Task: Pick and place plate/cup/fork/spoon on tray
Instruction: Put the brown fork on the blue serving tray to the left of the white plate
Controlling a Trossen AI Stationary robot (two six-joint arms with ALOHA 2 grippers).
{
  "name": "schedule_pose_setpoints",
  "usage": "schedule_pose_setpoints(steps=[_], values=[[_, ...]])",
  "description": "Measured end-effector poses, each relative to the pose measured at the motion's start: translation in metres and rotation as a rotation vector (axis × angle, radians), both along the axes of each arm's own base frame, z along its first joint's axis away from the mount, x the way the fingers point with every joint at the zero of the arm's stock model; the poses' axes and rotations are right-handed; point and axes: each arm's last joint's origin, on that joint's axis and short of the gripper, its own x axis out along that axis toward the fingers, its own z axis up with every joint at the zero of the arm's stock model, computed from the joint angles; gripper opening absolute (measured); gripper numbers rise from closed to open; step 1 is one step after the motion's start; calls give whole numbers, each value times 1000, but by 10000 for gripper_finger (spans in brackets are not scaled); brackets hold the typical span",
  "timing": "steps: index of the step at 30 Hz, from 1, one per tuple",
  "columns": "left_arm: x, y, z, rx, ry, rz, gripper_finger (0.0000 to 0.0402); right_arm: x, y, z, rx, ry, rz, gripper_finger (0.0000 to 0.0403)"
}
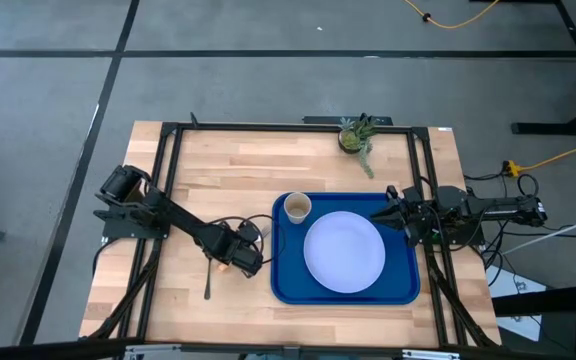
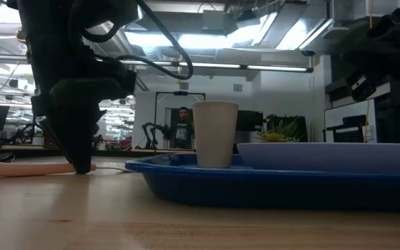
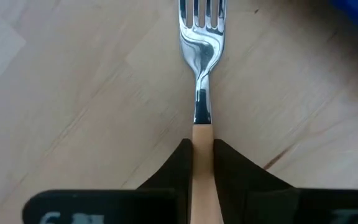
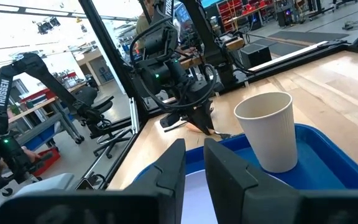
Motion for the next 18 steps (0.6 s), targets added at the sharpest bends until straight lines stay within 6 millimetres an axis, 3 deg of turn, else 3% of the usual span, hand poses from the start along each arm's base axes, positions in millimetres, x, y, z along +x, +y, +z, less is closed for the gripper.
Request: schedule_pose_setpoints(steps=[6,10,18], values=[[-1,-1,2,0,-16,16,35,0,0,0,-6,-2,0,65],[-7,-4,12,107,-43,-84,35,0,0,0,-2,0,0,65],[-28,1,69,55,-223,46,35,0,0,0,31,6,5,65]])
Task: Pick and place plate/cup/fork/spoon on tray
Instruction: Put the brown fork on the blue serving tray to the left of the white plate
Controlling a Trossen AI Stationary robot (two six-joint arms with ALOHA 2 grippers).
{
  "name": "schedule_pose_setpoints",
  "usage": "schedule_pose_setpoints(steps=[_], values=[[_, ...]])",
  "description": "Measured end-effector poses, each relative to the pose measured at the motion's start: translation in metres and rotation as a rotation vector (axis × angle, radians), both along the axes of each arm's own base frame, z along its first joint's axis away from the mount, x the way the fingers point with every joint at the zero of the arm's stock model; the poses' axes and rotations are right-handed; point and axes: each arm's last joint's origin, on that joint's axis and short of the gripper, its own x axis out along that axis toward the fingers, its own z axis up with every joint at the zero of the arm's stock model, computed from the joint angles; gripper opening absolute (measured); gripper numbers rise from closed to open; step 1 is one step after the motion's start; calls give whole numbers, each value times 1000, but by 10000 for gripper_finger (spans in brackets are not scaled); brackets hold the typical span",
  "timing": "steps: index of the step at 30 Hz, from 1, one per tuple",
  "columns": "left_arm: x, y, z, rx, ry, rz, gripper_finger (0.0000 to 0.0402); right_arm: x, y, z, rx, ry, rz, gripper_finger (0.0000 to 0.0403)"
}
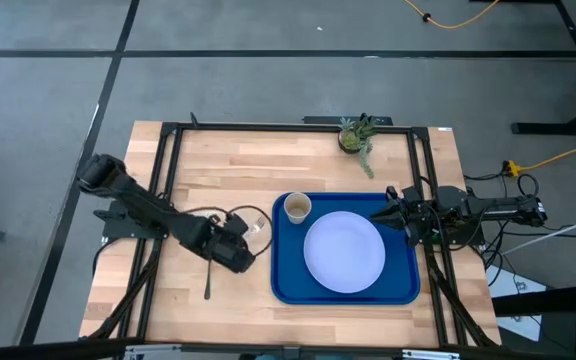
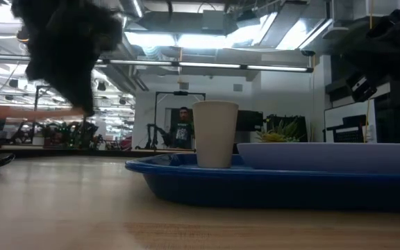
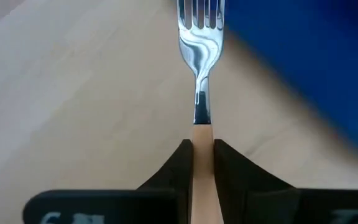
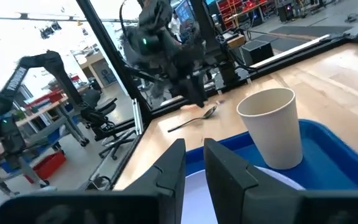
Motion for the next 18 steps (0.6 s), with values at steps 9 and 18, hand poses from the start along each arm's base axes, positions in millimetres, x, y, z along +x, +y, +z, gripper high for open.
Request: schedule_pose_setpoints(steps=[9,18], values=[[16,-9,15,-285,-273,238,35,0,1,0,77,13,32,65],[54,-24,-7,-404,-486,317,35,-1,4,2,204,32,136,65]])
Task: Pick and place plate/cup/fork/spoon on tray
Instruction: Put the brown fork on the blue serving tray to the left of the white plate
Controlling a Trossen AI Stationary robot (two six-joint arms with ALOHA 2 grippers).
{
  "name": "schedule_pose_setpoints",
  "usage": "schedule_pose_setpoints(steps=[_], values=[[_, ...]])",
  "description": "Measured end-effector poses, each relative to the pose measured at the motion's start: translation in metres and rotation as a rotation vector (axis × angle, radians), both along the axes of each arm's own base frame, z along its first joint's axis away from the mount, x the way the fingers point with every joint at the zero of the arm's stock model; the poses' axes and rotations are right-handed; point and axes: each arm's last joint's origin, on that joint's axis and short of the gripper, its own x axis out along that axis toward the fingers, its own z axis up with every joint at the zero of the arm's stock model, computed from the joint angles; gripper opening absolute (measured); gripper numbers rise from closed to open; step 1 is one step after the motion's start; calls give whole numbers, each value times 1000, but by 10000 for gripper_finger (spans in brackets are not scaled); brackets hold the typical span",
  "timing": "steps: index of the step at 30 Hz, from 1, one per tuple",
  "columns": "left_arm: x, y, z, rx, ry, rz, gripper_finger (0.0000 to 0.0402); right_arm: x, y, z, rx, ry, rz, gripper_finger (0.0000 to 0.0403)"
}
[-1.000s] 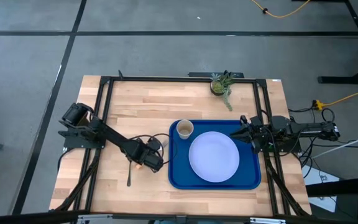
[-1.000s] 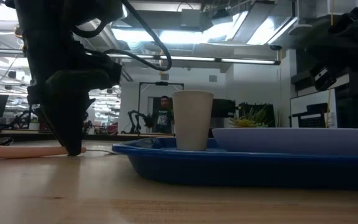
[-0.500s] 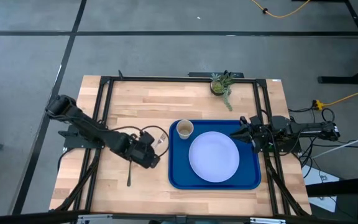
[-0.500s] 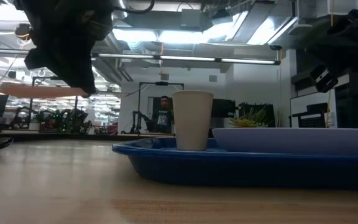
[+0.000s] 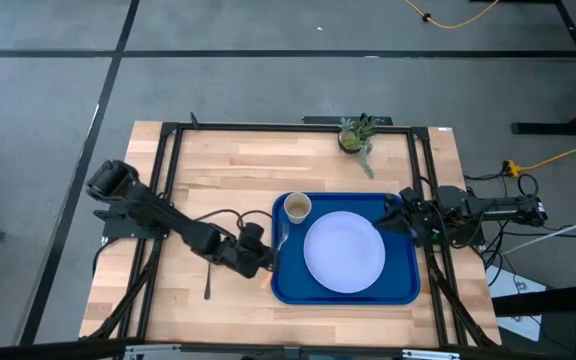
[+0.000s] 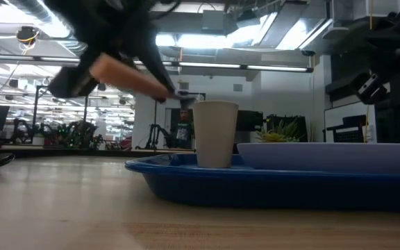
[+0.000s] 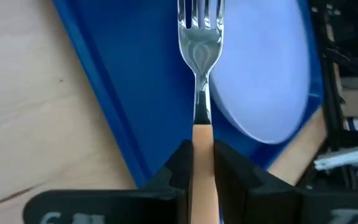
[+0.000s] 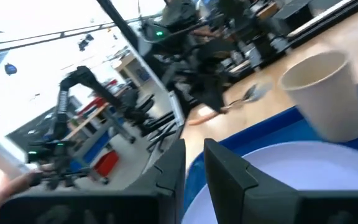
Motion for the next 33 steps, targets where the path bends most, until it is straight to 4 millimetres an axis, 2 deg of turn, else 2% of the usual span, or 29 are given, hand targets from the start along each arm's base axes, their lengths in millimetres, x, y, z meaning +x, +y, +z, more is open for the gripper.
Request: schedule_pose_setpoints(steps=[6,17,20,26,33], values=[[8,-5,-21,-81,12,66,35,-1,2,1,37,5,89,65],[24,-8,-48,-119,-36,124,35,-1,3,1,34,1,105,65],[25,-7,-49,-118,-36,130,35,-1,3,1,33,0,105,65],[25,-6,-49,-114,-45,158,63,-1,3,1,32,0,106,65],[25,-6,-52,-108,-41,160,59,-1,3,1,28,-1,108,65]])
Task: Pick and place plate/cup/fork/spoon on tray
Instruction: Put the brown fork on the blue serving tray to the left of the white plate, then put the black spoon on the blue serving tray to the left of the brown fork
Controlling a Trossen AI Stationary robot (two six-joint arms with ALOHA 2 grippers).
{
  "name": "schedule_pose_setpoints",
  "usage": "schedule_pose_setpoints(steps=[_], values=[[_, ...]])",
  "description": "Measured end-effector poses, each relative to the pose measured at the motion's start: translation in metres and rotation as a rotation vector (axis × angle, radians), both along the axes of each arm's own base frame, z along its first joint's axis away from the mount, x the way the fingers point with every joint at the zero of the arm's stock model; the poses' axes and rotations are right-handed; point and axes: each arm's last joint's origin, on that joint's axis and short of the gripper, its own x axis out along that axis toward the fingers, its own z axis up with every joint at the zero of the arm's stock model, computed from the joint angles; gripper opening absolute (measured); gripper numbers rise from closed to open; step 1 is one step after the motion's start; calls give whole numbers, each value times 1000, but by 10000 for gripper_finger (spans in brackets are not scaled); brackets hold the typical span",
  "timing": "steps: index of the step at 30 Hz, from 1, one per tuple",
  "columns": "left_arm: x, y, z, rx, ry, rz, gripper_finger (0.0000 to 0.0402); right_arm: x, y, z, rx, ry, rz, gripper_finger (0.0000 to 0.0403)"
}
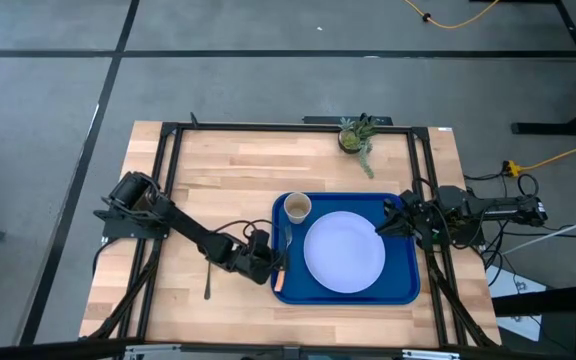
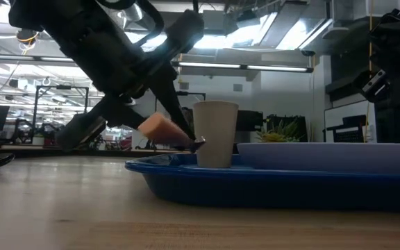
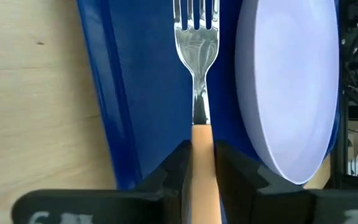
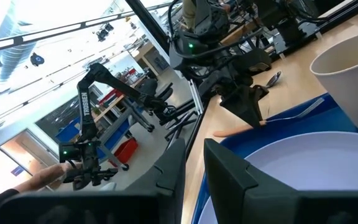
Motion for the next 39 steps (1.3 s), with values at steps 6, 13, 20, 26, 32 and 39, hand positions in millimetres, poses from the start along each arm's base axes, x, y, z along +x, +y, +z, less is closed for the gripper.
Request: schedule_pose_setpoints(steps=[6,13,20,26,32,39], values=[[2,-1,2,-18,-21,-11,66,0,0,0,-1,0,6,65],[2,-2,3,0,-17,-52,65,0,0,0,-7,-3,6,65],[3,-2,4,-25,-35,-38,70,0,0,0,-25,-10,6,65],[1,3,0,-98,2,58,80,0,0,0,-25,-11,15,65],[4,4,7,-94,-25,-20,92,0,1,0,-23,-12,30,65],[-5,-5,46,-7,-106,-252,90,-1,1,0,-25,-15,52,65]])
